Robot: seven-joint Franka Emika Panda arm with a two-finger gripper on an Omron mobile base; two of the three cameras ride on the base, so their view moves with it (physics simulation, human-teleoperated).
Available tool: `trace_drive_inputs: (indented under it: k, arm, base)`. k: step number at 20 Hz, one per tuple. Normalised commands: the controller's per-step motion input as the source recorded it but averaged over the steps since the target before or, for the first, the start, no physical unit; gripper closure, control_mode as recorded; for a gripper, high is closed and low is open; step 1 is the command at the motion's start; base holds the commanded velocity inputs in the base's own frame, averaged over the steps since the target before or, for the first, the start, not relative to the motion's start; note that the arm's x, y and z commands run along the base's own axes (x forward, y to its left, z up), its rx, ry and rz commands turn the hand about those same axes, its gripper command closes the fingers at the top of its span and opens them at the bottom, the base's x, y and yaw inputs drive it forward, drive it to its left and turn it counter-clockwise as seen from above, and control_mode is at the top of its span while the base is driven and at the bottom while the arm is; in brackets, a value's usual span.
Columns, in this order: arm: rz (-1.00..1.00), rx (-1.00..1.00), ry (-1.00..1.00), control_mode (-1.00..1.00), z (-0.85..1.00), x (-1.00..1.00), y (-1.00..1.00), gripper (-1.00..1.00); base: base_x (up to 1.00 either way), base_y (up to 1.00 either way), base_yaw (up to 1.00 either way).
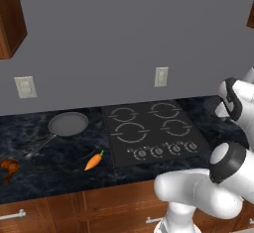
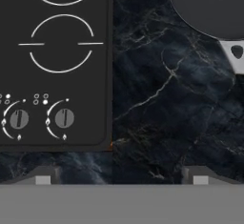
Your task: Place both pans onto different burners. Then place the carrot and the chicken drumstick on different pans.
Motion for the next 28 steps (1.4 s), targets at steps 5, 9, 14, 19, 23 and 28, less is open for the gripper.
trace_drive_inputs:
  k: [5, 9, 14, 19, 23, 28]
  arm:
    - [0.00, 0.00, 0.02, -1.00, -0.20, 0.06, -0.31, -1.00]
    - [0.00, 0.00, 0.04, -1.00, -0.18, 0.08, -0.28, -1.00]
    - [0.00, 0.00, 0.03, -1.00, -0.22, 0.10, -0.22, -1.00]
    - [0.00, 0.00, 0.02, -1.00, -0.18, 0.14, -0.25, -1.00]
    - [0.00, 0.00, 0.04, -1.00, -0.11, 0.22, -0.26, -1.00]
    - [0.00, 0.00, 0.06, -1.00, -0.01, 0.21, -0.29, -1.00]
  base:
    - [0.00, 0.00, 0.00]
    - [0.00, 0.00, 0.00]
    - [0.00, 0.00, 0.00]
    - [0.00, 0.00, 0.00]
    - [0.00, 0.00, 0.00]
    - [0.00, 0.00, 0.00]
